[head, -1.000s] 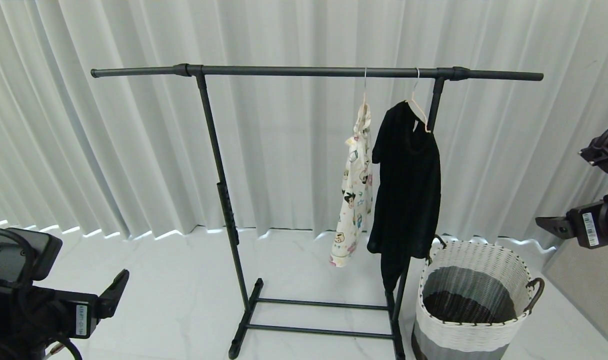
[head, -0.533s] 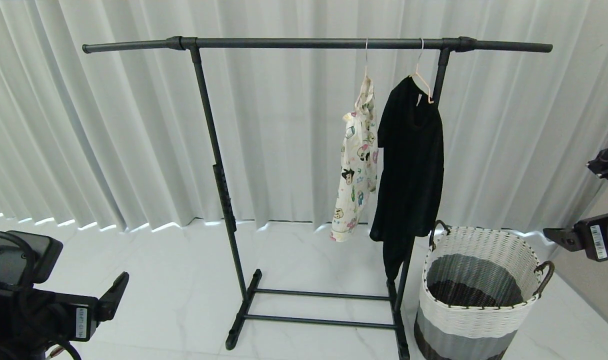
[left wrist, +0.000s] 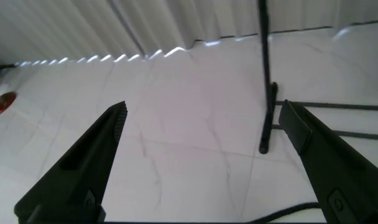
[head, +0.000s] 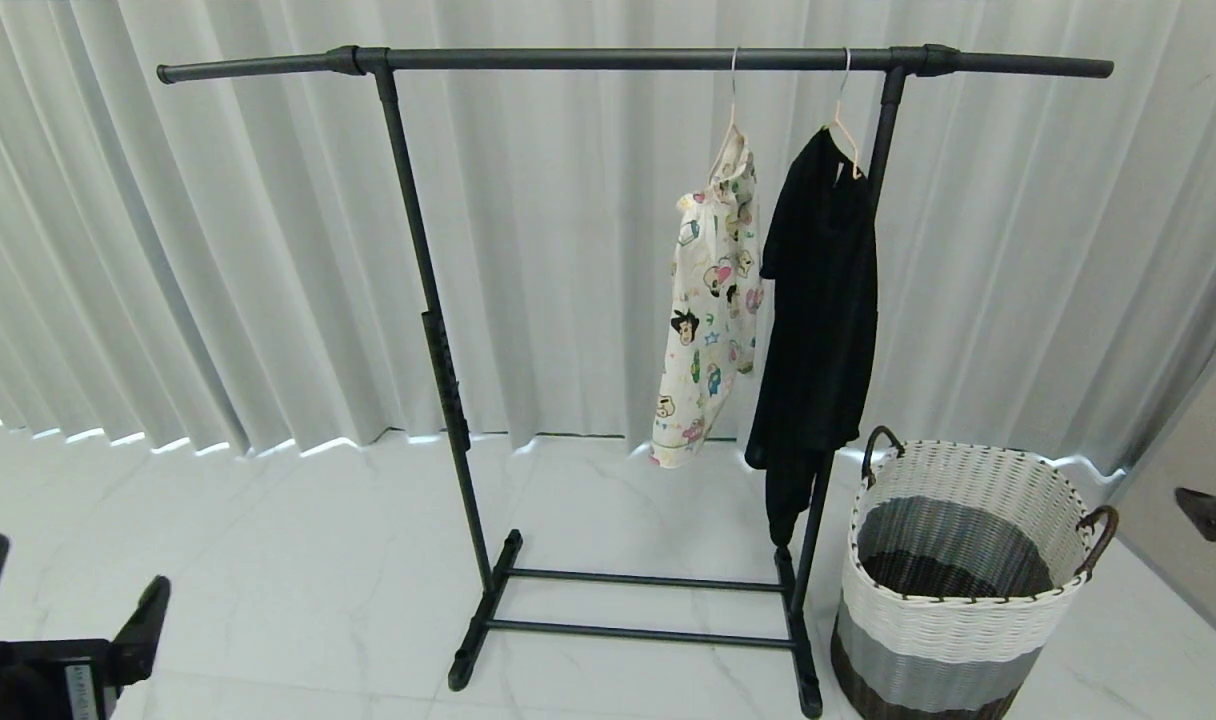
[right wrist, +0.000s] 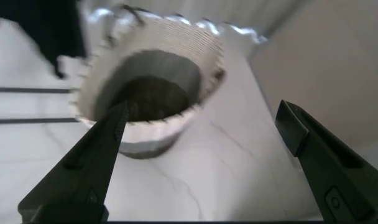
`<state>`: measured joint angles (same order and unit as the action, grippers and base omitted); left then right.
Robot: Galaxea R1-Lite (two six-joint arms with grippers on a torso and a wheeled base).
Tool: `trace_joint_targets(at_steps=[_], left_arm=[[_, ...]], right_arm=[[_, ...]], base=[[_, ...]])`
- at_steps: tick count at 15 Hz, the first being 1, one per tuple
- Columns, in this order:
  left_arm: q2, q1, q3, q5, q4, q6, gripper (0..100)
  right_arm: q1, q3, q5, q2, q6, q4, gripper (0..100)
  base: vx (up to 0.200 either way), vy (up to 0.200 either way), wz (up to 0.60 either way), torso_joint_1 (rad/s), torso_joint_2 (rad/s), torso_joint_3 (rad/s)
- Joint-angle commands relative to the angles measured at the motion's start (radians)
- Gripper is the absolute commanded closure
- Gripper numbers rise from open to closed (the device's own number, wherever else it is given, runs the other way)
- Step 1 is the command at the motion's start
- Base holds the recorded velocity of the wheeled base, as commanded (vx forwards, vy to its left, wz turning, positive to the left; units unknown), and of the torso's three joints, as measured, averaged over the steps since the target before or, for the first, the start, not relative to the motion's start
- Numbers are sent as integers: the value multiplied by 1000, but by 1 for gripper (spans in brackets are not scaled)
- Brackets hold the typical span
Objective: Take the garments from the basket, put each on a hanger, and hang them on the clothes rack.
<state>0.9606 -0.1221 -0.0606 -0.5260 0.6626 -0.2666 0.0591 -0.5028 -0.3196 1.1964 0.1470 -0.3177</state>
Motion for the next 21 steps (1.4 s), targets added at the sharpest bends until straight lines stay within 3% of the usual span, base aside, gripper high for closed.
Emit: trace_joint_targets(at_steps=[1, 3, 5, 6, 9, 10, 13, 15, 18, 20, 21], left_arm=[[-178, 18, 55, -83, 0, 3, 0], [-275, 18, 61, -98, -8, 9, 0], [-392, 30, 61, -134, -37, 38, 0], [-450, 39, 61, -174, -95, 38, 0], [-622, 39, 61, -183, -239, -5, 0], [-651, 39, 61, -183, -270, -13, 0], [-741, 41, 61, -184, -347, -14, 0], [-872, 39, 61, -181, -426, -68, 0], [-867, 41, 61, -180, -425, -80, 0], [-867, 39, 61, -163, -439, -75, 0], [-867, 39, 61, -147, -455, -72, 0]], right_arm=[[154, 164, -18, -104, -20, -132, 0], [165, 236, -16, -147, -69, -265, 0], [123, 354, -16, -205, -69, -347, 0], [74, 418, -16, -247, -69, -359, 0], [-93, 503, -16, -363, -63, -357, 0], [-93, 503, -16, -382, -55, -351, 0], [-88, 503, -19, -488, -46, -248, 0], [-70, 503, -23, -682, -46, -60, 0], [-70, 503, -21, -1064, -44, 255, 0], [-70, 494, -36, -1164, -69, 325, 0], [-64, 494, -79, -1186, -70, 325, 0]], base=[[0, 0, 0, 0, 0, 0], [0, 0, 0, 0, 0, 0], [0, 0, 0, 0, 0, 0], [0, 0, 0, 0, 0, 0], [0, 0, 0, 0, 0, 0], [0, 0, 0, 0, 0, 0], [0, 0, 0, 0, 0, 0], [0, 0, 0, 0, 0, 0], [0, 0, 0, 0, 0, 0], [0, 0, 0, 0, 0, 0], [0, 0, 0, 0, 0, 0]])
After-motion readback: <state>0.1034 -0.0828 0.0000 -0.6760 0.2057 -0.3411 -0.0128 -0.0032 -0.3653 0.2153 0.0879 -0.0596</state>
